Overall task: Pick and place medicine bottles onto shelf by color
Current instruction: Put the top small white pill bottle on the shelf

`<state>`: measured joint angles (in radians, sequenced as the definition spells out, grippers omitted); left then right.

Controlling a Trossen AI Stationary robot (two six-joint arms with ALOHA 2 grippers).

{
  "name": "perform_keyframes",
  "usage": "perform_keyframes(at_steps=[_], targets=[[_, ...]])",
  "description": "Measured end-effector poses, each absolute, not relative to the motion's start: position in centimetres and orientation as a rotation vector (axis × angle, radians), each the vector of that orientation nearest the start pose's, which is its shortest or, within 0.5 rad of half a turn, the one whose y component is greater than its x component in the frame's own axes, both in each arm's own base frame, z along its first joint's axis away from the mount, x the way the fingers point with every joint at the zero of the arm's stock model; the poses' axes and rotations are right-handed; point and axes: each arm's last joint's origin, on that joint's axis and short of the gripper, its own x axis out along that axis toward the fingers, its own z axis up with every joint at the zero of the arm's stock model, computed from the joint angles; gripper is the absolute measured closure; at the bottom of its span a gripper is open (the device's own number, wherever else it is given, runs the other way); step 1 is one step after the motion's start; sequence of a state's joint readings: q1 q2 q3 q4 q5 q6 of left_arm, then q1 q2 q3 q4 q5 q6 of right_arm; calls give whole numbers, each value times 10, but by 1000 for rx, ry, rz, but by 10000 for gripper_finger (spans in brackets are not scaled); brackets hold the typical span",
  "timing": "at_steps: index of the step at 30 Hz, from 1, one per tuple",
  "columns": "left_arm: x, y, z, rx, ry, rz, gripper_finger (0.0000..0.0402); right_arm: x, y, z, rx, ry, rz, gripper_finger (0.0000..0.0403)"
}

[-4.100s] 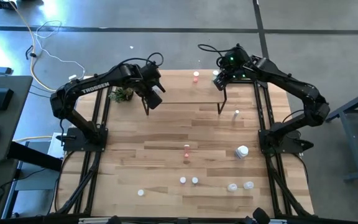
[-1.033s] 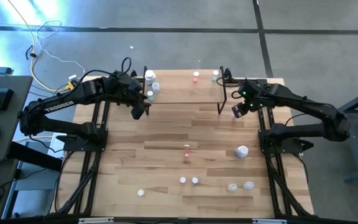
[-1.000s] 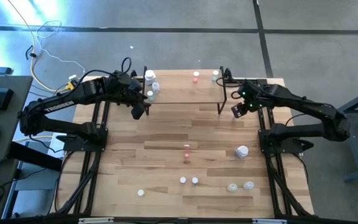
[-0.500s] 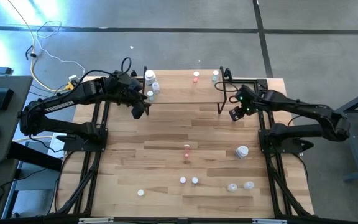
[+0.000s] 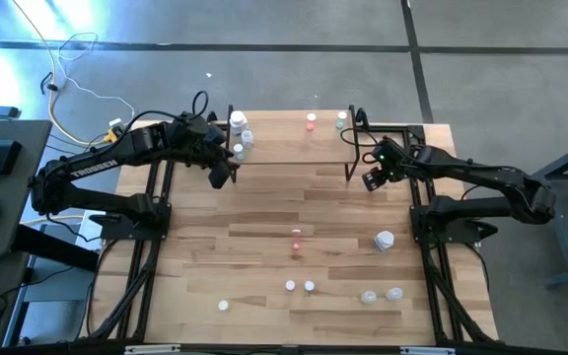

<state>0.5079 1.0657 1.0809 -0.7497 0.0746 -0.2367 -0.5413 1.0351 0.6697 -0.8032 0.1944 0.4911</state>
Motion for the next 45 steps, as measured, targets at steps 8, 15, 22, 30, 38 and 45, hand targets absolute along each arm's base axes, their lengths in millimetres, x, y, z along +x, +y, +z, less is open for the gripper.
perform_keyframes(at_steps=[8, 15, 22, 30, 38, 45], targets=[[183, 99, 334, -436, 659, 498, 193, 146, -95, 209, 620, 1014, -935, 217], [183, 99, 334, -435, 659, 497, 193, 153, -99, 197, 619, 1090, -948, 217], [183, 99, 334, -434, 660, 497, 193, 157, -101, 191, 622, 1115, -947, 217], [183, 99, 333, -432, 660, 496, 193, 159, -102, 187, 636, 1131, -933, 249], [183, 99, 333, -431, 662, 498, 193, 160, -103, 187, 645, 1124, -937, 305], [183, 99, 333, -413, 666, 498, 193, 161, -102, 191, 700, 1121, -918, 336]])
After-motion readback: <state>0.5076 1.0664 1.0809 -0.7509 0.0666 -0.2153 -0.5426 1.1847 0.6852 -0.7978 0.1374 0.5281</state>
